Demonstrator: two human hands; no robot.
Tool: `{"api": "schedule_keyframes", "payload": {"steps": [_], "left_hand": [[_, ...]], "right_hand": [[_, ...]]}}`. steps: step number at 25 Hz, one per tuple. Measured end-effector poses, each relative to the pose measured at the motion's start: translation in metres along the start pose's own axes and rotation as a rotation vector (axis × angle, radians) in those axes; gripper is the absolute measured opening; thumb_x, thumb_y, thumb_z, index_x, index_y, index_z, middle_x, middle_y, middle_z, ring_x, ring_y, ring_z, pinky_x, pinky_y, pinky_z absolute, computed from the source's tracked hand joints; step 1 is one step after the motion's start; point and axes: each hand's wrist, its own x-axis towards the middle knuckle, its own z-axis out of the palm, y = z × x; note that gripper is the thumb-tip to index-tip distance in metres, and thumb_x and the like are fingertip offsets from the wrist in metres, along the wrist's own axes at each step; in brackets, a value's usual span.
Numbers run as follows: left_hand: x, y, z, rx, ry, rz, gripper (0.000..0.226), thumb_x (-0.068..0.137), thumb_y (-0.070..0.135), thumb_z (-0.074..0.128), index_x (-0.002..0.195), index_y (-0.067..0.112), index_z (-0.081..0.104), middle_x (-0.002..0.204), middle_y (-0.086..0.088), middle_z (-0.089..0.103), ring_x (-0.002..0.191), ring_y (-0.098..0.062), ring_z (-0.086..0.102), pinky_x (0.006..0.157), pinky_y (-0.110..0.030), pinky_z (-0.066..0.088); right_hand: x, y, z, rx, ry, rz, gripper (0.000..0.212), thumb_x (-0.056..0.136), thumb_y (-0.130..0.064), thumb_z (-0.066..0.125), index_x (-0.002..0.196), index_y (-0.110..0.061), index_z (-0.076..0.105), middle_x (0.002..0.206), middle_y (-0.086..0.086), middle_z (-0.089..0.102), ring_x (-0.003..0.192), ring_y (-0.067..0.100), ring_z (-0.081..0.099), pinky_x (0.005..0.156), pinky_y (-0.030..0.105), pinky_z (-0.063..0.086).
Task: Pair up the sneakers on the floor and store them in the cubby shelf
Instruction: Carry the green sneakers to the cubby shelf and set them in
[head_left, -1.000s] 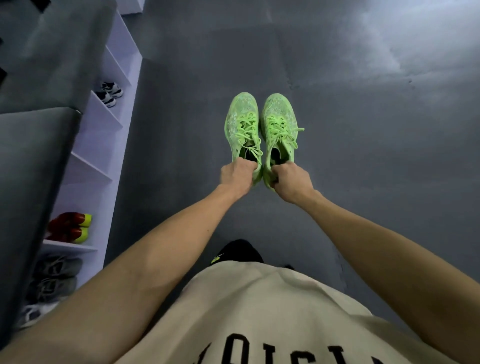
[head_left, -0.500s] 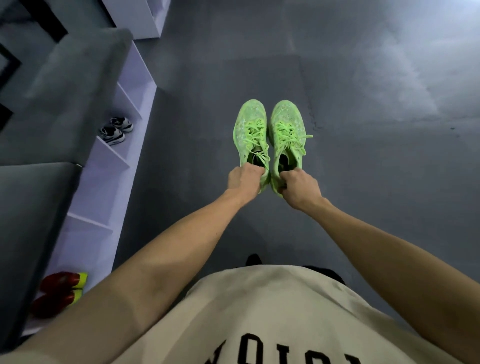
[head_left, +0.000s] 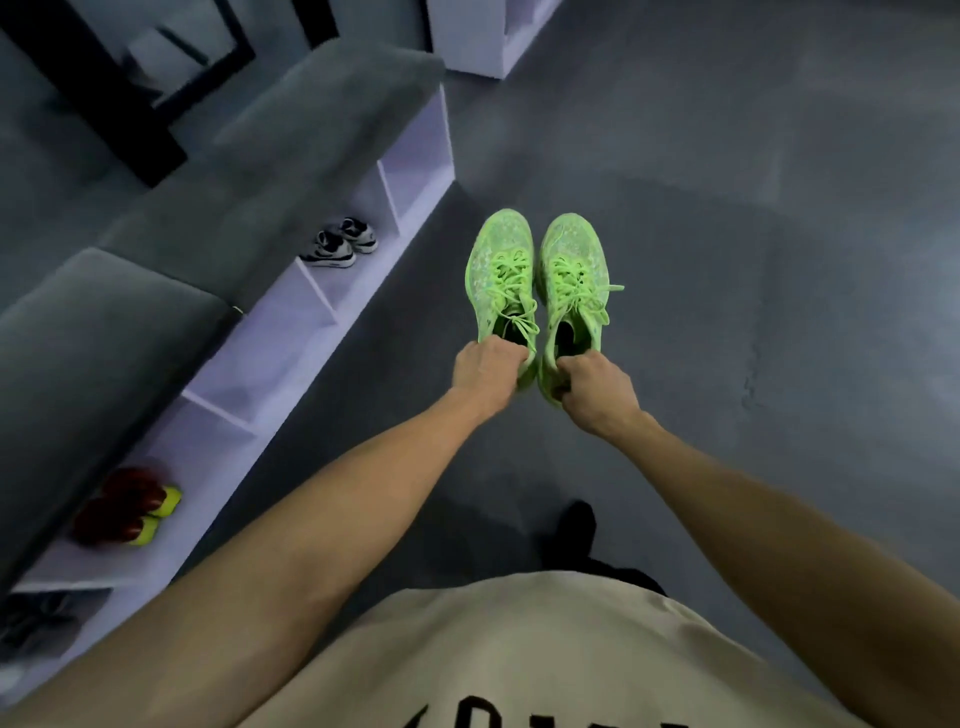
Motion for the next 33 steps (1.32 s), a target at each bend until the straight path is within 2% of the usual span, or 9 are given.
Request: {"api": "schedule_keyframes", "payload": {"steps": [5, 8, 11, 15, 19, 22, 25, 27, 33], "left_hand": [[0.047, -0.035, -0.019, -0.148, -0.033, -0.364, 0.014, 0.084, 0.007, 0.057, 0.087, 0.019, 0.065, 0.088, -0.009, 0.060, 0.090, -0.032, 0.062, 0.066, -0.029, 0.036], [0.050, -0.066, -0.024, -0.115, -0.004, -0.549, 0.019, 0.090, 0.007, 0.053, 0.101, 0.017, 0.066, 0.103, -0.012, 0.063, 0.096, -0.034, 0.062, 0.072, -0.034, 0.044], [0.044, -0.103, -0.023, -0.130, 0.025, -0.739, 0.015, 0.091, 0.008, 0.056, 0.100, 0.017, 0.065, 0.104, -0.012, 0.063, 0.098, -0.035, 0.063, 0.076, -0.036, 0.047], [0.032, -0.154, -0.012, -0.200, 0.035, -0.938, 0.011, 0.088, 0.009, 0.061, 0.088, 0.019, 0.061, 0.098, -0.010, 0.063, 0.095, -0.034, 0.063, 0.071, -0.035, 0.045], [0.038, -0.216, 0.005, -0.255, 0.018, -1.039, 0.019, 0.086, 0.008, 0.061, 0.079, 0.022, 0.050, 0.096, -0.010, 0.062, 0.093, -0.034, 0.063, 0.066, -0.033, 0.039], [0.047, -0.257, 0.022, -0.284, 0.006, -1.076, 0.022, 0.085, 0.007, 0.061, 0.077, 0.022, 0.047, 0.095, -0.010, 0.061, 0.091, -0.033, 0.063, 0.065, -0.033, 0.039], [0.059, -0.292, 0.054, -0.303, -0.013, -1.116, 0.017, 0.084, 0.007, 0.061, 0.079, 0.019, 0.051, 0.093, -0.009, 0.062, 0.089, -0.033, 0.063, 0.063, -0.032, 0.038], [0.068, -0.314, 0.087, -0.318, -0.026, -1.142, 0.010, 0.084, 0.008, 0.061, 0.084, 0.017, 0.056, 0.093, -0.009, 0.062, 0.088, -0.033, 0.063, 0.064, -0.032, 0.039], [0.104, -0.373, 0.215, -0.354, -0.035, -1.204, 0.012, 0.085, 0.008, 0.062, 0.085, 0.019, 0.057, 0.088, -0.006, 0.059, 0.086, -0.030, 0.063, 0.062, -0.031, 0.038]], "right_hand": [[0.110, -0.015, -0.021, -0.067, -0.160, -0.299, 0.017, 0.082, -0.009, 0.055, 0.072, -0.016, 0.043, 0.088, 0.010, 0.049, 0.081, 0.037, 0.057, 0.061, 0.033, 0.037], [0.154, -0.050, -0.018, -0.081, -0.216, -0.485, 0.017, 0.082, -0.009, 0.055, 0.071, -0.014, 0.044, 0.084, 0.009, 0.046, 0.079, 0.037, 0.057, 0.060, 0.033, 0.037], [0.187, -0.096, -0.007, -0.113, -0.274, -0.663, 0.013, 0.082, -0.010, 0.057, 0.073, -0.013, 0.049, 0.084, 0.010, 0.047, 0.079, 0.039, 0.058, 0.060, 0.033, 0.038], [0.218, -0.155, 0.016, -0.155, -0.349, -0.808, 0.018, 0.082, -0.011, 0.057, 0.071, -0.016, 0.044, 0.084, 0.009, 0.046, 0.082, 0.039, 0.058, 0.060, 0.033, 0.036], [0.261, -0.209, 0.050, -0.188, -0.417, -0.891, 0.003, 0.082, -0.013, 0.058, 0.082, -0.011, 0.057, 0.088, 0.010, 0.048, 0.087, 0.039, 0.058, 0.063, 0.033, 0.037], [0.292, -0.239, 0.079, -0.205, -0.438, -0.911, 0.007, 0.084, -0.015, 0.058, 0.087, -0.009, 0.060, 0.094, 0.013, 0.052, 0.089, 0.038, 0.057, 0.064, 0.033, 0.037], [0.323, -0.258, 0.123, -0.222, -0.467, -0.937, 0.010, 0.085, -0.016, 0.058, 0.089, -0.007, 0.061, 0.090, 0.010, 0.049, 0.087, 0.037, 0.057, 0.064, 0.033, 0.039], [0.344, -0.265, 0.161, -0.220, -0.496, -0.953, 0.012, 0.084, -0.018, 0.061, 0.087, -0.006, 0.060, 0.089, 0.011, 0.051, 0.086, 0.037, 0.057, 0.064, 0.034, 0.040], [0.408, -0.265, 0.296, -0.232, -0.551, -1.010, 0.012, 0.086, -0.019, 0.062, 0.089, -0.009, 0.060, 0.088, 0.008, 0.046, 0.089, 0.037, 0.057, 0.065, 0.032, 0.036]]}}
